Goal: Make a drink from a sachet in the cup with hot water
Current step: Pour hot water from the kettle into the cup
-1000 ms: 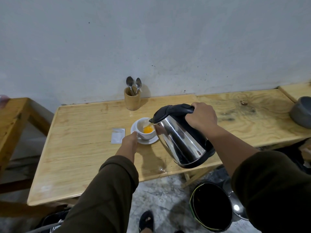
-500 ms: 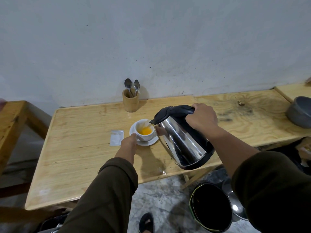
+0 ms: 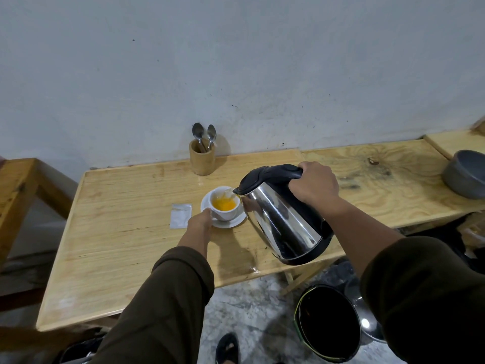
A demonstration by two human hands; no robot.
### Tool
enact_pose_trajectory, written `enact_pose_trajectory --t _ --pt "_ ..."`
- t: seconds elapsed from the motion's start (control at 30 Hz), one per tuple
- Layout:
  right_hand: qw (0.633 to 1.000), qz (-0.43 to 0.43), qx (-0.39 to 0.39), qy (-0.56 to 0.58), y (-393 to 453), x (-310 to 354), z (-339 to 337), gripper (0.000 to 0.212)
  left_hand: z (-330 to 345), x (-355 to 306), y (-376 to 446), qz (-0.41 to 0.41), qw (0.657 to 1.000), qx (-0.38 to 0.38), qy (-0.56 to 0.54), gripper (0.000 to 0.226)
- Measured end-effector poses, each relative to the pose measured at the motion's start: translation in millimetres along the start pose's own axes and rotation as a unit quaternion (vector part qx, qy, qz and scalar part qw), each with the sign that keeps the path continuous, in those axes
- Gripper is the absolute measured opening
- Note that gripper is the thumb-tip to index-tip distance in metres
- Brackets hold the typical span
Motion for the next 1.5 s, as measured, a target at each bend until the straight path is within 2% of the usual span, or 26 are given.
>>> enact_pose_trajectory --t 0.9,1.13,1.2,1.27,1.4,1.5 --pt "1.000 -0.011 -0.007 0.000 -5 -1 -1 0.023 -1 -5 -14 0.008 1.000 0.013 0.009 0.055" --pt "0.998 0.008 0.000 0.064 -1 -24 -6 0.017 0 -3 -25 0.025 0.999 0.001 0.022 0.054" --pt "0.995 0.020 -0.006 0.102 -2 -34 -9 0.018 1 2 -25 0.023 0.999 -0.016 0.041 0.056" --pt "0.988 0.037 -0.013 0.150 -2 -46 -12 0.021 2 6 -26 0.056 0.992 -0.030 0.111 0.052" --pt "0.968 0.093 -0.043 0.230 -1 -74 -14 0.029 16 17 -51 0.138 0.943 -0.035 0.301 0.039" --pt "0.946 0.134 -0.074 0.287 2 -98 -16 0.040 32 35 -64 0.166 0.916 -0.035 0.364 0.037"
Point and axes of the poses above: each hand's wrist, its own y-axis towards the middle knuckle, its own z-axis out of the palm, x = y × z, the point moved 4 cm from there along y, towards the middle knuckle, and after that the axes turned 8 degrees about z, right-handed, at the moved point
